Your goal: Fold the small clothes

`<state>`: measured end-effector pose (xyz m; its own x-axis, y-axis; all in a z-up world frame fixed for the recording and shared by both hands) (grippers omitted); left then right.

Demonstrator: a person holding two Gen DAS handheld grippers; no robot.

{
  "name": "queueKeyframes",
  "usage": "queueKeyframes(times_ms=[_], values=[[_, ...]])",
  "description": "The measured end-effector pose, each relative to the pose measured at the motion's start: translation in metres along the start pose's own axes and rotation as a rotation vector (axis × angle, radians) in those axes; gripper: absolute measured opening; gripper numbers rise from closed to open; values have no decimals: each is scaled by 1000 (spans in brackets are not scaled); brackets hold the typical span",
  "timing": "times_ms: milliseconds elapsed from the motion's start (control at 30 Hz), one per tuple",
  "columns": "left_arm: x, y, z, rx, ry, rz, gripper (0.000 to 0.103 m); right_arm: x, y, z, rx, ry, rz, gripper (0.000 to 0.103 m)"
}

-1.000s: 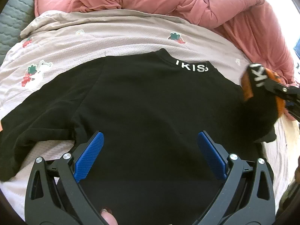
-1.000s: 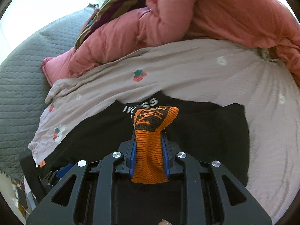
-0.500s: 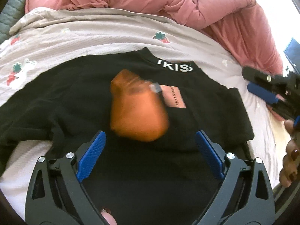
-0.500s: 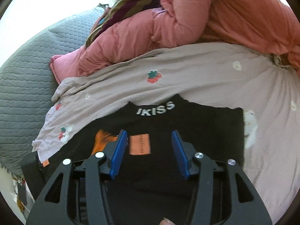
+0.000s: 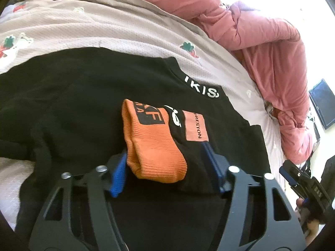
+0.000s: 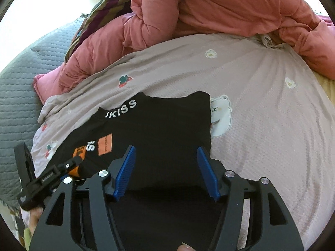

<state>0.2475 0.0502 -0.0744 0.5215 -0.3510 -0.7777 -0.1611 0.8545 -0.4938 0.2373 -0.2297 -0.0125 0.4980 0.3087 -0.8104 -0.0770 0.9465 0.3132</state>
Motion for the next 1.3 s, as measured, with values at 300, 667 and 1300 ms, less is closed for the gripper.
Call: queueKeyframes(times_ms=[300, 667, 1300], values=[[-21, -17, 6, 95, -105, 33, 4, 2, 7, -5, -27, 5, -9, 59], [-46, 0, 13, 125, -71, 171, 11, 4, 19, -9, -59, 18, -23, 59], [-40, -3, 5, 209, -14, 282, 17, 12, 32, -6, -163, 3, -106, 65]])
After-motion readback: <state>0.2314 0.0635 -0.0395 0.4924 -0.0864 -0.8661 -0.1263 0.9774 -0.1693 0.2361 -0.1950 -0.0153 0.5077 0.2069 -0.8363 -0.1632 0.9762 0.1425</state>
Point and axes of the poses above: each gripper's, at about its wrist camera, not at the fingertips, and x roughly the way its jaws point, y to its left, z to its top, the point moved 2 cm from there along x, roughly the way its jaws point, and after that the axes turned 7 degrees about y, right-handed, at the moved point
